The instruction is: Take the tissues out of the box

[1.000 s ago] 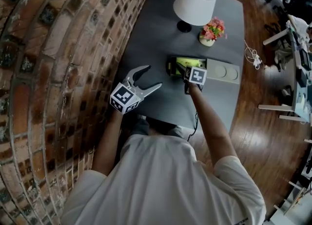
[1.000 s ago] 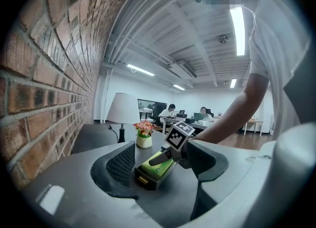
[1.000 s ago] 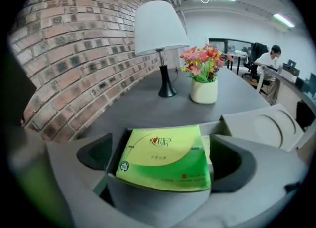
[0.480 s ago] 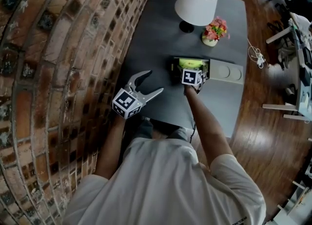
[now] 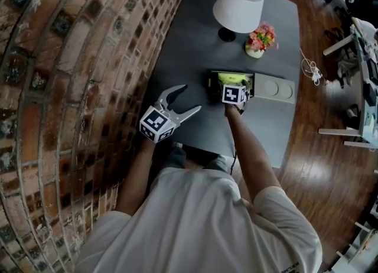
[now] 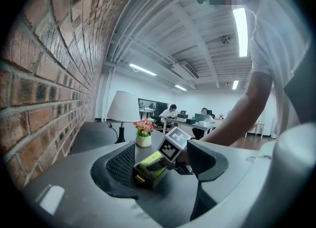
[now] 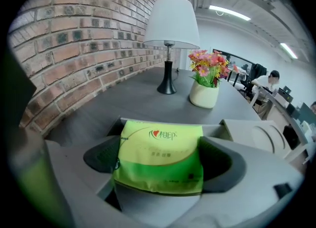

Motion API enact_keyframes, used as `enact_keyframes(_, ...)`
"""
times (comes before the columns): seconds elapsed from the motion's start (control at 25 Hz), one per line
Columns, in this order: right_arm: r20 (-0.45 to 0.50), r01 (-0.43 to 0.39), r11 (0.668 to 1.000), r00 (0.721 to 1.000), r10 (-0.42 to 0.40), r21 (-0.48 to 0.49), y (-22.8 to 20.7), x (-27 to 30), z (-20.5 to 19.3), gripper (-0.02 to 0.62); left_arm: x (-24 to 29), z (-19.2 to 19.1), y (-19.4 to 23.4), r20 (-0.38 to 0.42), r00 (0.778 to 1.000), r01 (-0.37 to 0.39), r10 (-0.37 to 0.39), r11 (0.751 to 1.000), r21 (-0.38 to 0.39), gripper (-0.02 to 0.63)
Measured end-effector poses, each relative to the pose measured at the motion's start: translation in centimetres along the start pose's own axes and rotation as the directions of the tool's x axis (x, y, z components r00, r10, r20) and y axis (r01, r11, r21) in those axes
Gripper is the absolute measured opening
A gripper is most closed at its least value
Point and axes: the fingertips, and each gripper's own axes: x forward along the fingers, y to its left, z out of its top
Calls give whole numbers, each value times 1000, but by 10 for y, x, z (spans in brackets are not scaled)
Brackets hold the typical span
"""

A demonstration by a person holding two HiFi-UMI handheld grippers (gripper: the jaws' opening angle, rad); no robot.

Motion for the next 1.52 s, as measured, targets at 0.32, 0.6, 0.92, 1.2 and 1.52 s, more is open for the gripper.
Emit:
enact_keyframes(0.32, 91, -65, 997, 994, 61, 38, -7, -20, 9, 492, 3, 14, -6, 29, 1000, 7, -7, 1000, 15, 321)
enact_keyframes(0.6, 279, -121, 992, 954, 107, 30, -14, -73, 38, 492, 9, 31, -15, 72, 997, 21, -23, 999, 31, 321)
enact_keyframes(0.92, 554, -155, 988, 824, 118, 20, -38, -181, 82, 492, 20, 61, -35, 134, 989, 48, -57, 996, 69, 321)
enact_keyframes(1.2, 727, -71, 996, 687, 7, 58, -81, -282, 98, 492, 29, 96, -48, 232, 971, 49, -60, 998, 51, 321)
enact_keyframes(1.52, 810, -61, 995, 585, -31, 83, -104, -359, 86, 492, 18, 126, -51, 299, 949, -139, 101, 984, 108, 316)
